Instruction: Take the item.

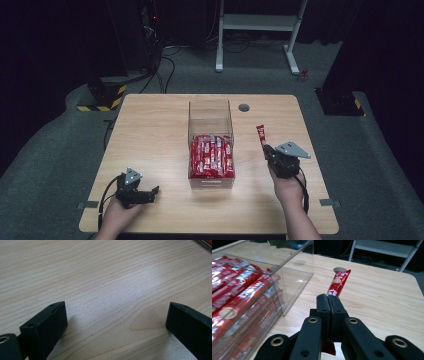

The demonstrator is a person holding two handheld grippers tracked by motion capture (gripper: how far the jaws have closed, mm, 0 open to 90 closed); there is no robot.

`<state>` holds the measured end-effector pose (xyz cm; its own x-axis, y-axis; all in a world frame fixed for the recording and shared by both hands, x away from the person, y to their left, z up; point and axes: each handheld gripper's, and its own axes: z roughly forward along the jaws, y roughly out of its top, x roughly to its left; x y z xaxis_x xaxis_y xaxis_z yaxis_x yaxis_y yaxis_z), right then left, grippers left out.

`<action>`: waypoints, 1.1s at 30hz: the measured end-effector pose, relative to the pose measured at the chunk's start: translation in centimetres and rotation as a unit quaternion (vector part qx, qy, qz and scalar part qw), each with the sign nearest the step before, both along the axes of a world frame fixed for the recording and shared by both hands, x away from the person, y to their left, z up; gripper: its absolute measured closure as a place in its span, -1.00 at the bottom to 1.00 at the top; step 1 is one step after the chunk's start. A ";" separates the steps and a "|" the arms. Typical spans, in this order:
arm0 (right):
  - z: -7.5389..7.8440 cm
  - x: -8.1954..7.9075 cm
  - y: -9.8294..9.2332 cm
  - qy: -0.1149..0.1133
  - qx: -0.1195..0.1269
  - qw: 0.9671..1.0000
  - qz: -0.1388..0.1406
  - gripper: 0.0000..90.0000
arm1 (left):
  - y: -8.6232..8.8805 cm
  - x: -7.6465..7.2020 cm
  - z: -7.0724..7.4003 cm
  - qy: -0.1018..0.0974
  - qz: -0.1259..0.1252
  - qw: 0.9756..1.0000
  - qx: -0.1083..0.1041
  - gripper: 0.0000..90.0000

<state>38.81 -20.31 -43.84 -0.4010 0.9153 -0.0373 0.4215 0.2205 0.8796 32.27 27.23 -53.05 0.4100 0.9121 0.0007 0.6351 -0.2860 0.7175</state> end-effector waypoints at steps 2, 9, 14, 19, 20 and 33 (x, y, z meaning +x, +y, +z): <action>-0.3 0.4 -0.1 0.005 0.000 1.000 -0.002 0.97 | 0.0 0.0 0.0 0.000 0.000 1.000 0.000 -0.91; -1.2 2.1 -0.4 0.016 -0.012 1.000 -0.012 0.97 | 0.0 0.0 0.0 0.000 0.000 1.000 0.000 -0.91; -2.2 3.2 -0.5 0.033 -0.018 0.999 -0.020 0.97 | 0.0 0.0 0.0 0.000 0.000 1.000 -0.001 -0.91; -2.9 4.1 -0.6 0.043 -0.018 0.999 -0.024 0.97 | 0.0 0.0 0.0 0.000 0.000 1.000 0.001 -0.91; -3.0 4.3 -0.6 0.044 -0.017 0.999 -0.026 0.97 | 0.0 0.0 0.0 0.000 0.000 1.000 -0.001 -0.91; -4.7 6.0 -0.6 0.066 -0.017 0.997 -0.040 0.97 | 0.0 0.0 0.0 0.000 0.000 1.000 -0.001 -0.91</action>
